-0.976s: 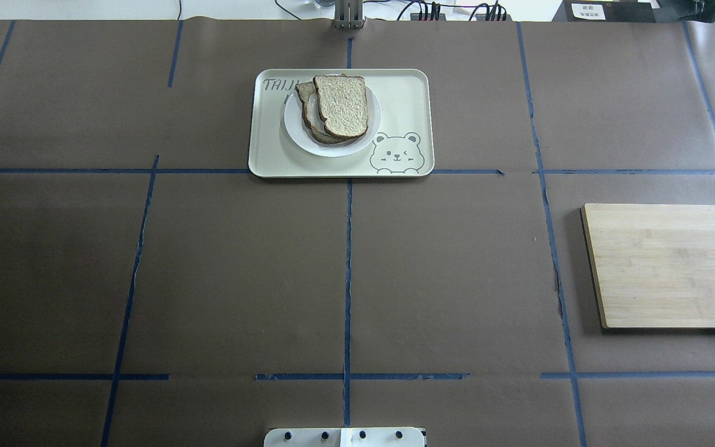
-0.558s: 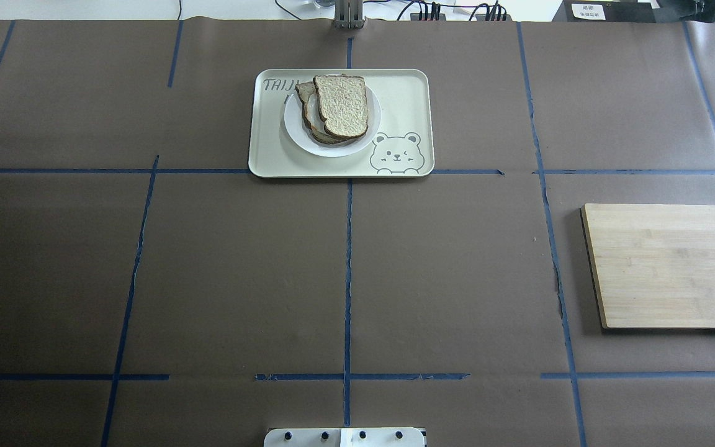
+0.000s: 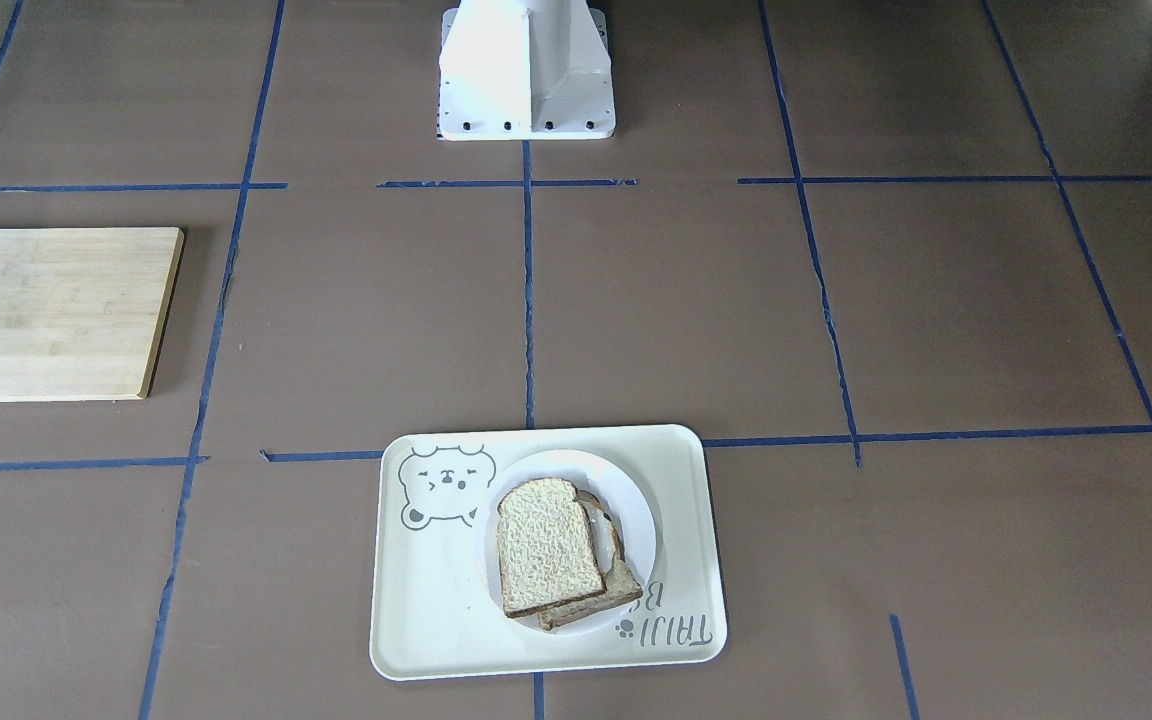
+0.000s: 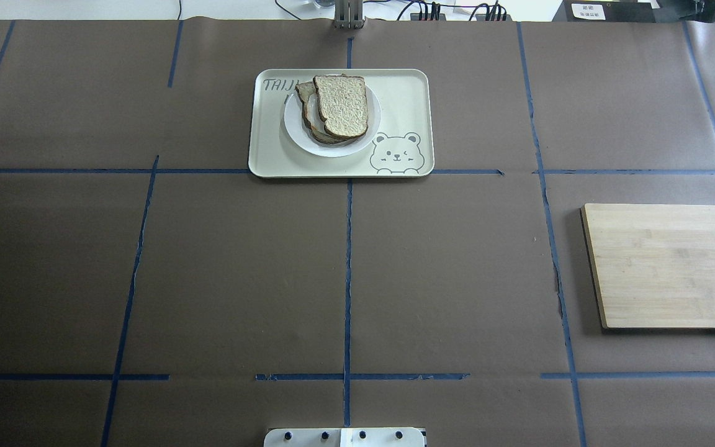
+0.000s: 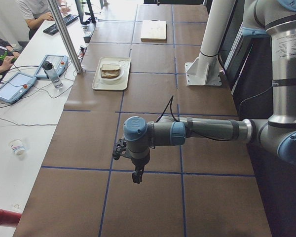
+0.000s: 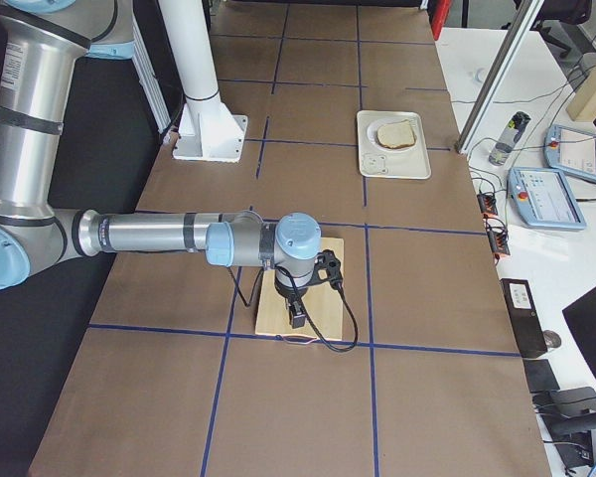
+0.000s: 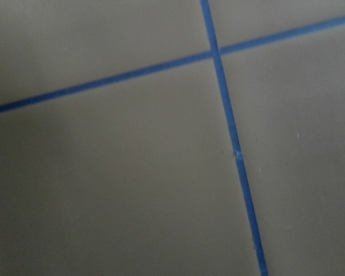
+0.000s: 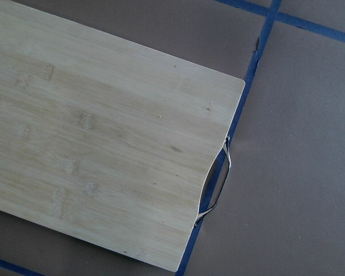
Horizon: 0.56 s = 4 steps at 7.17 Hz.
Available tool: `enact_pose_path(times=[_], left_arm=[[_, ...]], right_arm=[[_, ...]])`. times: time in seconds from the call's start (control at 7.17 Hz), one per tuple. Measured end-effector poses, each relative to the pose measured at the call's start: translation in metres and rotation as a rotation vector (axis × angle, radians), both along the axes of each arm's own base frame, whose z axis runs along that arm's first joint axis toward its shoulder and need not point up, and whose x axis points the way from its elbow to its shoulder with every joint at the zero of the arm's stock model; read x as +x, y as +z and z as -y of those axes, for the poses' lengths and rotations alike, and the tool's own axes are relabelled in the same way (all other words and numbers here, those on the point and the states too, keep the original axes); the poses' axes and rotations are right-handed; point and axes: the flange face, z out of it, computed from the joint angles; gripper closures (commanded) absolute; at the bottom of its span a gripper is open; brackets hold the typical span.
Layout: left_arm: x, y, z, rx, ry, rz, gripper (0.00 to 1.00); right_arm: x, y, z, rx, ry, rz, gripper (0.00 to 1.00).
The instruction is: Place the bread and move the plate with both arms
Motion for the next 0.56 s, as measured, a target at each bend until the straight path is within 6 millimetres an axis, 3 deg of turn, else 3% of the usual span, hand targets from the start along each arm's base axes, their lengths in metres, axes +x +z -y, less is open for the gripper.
enact_pose_path(times=[0.56], left_arm=[[-0.0042, 0.0057, -0.0202, -0.064, -0.075, -0.053, 0.00]], right_arm=[[0.0004, 0.0021, -0.0017, -0.005, 0.001, 0.000, 0.00]])
